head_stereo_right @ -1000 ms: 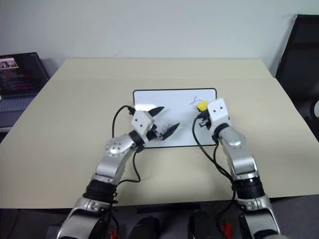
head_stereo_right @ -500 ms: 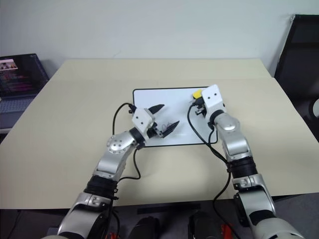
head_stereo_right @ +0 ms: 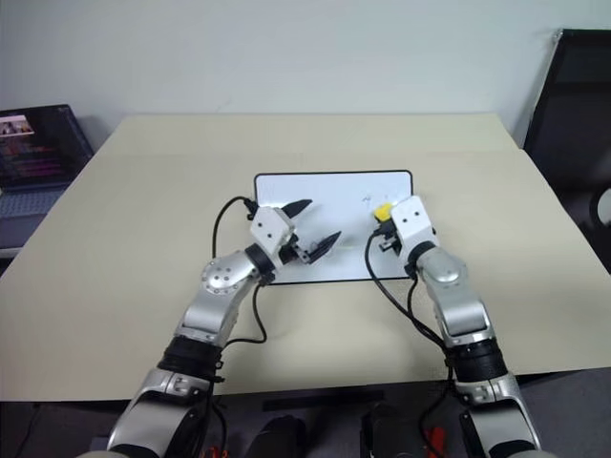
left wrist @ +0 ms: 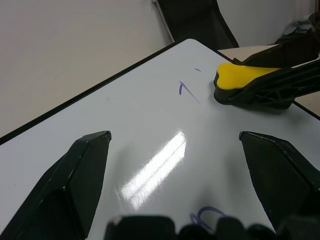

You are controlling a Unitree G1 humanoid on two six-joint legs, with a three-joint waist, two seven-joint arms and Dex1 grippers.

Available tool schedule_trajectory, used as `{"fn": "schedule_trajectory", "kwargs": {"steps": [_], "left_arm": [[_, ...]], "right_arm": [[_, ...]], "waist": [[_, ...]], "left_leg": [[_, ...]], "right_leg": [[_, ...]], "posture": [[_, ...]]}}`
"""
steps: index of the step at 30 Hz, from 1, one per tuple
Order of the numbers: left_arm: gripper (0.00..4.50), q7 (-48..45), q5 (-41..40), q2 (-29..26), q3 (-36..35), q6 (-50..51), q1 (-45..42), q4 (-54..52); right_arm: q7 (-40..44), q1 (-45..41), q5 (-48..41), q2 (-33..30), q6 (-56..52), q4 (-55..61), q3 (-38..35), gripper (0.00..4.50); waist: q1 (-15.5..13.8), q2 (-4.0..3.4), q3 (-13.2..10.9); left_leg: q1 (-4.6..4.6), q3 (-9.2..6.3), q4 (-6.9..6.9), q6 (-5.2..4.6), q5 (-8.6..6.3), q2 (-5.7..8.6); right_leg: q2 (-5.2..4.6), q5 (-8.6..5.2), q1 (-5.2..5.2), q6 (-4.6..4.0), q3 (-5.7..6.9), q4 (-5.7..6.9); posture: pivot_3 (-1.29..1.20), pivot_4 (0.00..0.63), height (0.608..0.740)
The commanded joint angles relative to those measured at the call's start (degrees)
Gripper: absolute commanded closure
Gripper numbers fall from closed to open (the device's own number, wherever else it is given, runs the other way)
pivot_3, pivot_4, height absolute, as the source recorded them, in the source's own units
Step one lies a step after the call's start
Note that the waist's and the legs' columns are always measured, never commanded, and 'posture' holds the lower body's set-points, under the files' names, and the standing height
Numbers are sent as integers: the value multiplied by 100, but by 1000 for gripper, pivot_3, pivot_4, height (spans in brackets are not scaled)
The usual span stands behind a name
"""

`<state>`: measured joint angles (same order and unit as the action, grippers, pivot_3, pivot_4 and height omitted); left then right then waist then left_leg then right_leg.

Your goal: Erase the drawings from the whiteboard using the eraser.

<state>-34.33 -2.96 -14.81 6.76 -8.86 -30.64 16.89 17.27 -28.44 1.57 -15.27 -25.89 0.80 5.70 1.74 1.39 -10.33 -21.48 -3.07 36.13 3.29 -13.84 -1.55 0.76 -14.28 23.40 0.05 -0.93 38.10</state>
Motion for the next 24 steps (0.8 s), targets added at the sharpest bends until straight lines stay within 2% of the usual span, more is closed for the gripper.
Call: {"fn": "schedule_trajectory", "kwargs": {"steps": [1,12,24], "left_arm": [[0,24,-38,44,-32,-116,-130,-138],[0,2,-40,52,-51,-122,-152,-85],[0,1,-55,-1,-75,-68,-65,-195]], "right_arm": [[-95,-130,40,-47,-115,-149,-138,3272],[-409,-758,-45,161,692,-640,-388,3272],[-435,-708,126,195,523,-809,-156,3272]], "waist": [[-1,0,0],[9,0,-1],[9,0,-1]], "left_leg": [[3,0,0,0,0,0],[-17,5,-3,0,0,0],[-17,5,-3,-1,0,-2]], "right_leg": [[0,0,0,0,0,0],[1,4,16,5,-7,-12],[2,5,20,4,-6,-7]], "posture": [[0,150,740],[0,150,740],[0,150,740]]}}
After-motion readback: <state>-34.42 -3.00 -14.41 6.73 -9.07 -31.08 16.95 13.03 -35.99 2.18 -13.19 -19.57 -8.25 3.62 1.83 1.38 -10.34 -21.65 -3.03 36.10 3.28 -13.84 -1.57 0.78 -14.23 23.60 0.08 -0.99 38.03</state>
